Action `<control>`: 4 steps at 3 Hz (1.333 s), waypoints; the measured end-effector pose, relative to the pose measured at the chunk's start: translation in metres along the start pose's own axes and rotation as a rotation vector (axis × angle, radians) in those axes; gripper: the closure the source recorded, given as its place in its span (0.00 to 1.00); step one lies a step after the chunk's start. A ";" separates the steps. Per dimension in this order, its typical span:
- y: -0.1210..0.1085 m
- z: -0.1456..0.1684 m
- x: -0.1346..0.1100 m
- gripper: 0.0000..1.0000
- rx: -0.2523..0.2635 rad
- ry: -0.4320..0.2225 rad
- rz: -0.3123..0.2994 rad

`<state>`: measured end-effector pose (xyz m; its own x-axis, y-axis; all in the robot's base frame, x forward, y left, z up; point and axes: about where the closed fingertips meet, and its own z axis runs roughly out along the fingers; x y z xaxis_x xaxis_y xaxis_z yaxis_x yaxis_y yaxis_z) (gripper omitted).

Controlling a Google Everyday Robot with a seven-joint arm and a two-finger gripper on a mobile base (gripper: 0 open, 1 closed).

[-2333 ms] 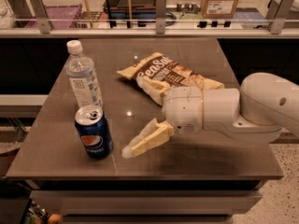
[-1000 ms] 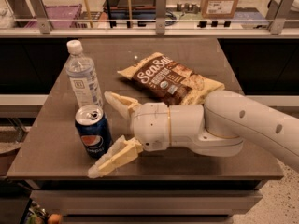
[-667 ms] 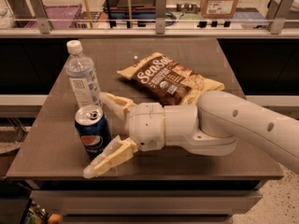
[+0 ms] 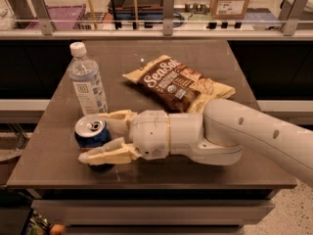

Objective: Knock pepsi can over

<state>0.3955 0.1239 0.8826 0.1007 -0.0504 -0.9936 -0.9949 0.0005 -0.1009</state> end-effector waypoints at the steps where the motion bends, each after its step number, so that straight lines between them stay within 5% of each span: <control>1: -0.002 -0.003 0.003 0.64 0.001 -0.003 -0.010; 3: -0.017 -0.027 0.003 1.00 0.037 0.071 -0.028; 4: -0.033 -0.049 -0.002 1.00 0.063 0.166 -0.030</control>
Offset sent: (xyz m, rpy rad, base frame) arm 0.0162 -0.0259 -0.0093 -0.0251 -0.0234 -0.0383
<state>0.4283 0.0749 0.8901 0.1228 -0.2156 -0.9687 -0.9886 0.0591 -0.1385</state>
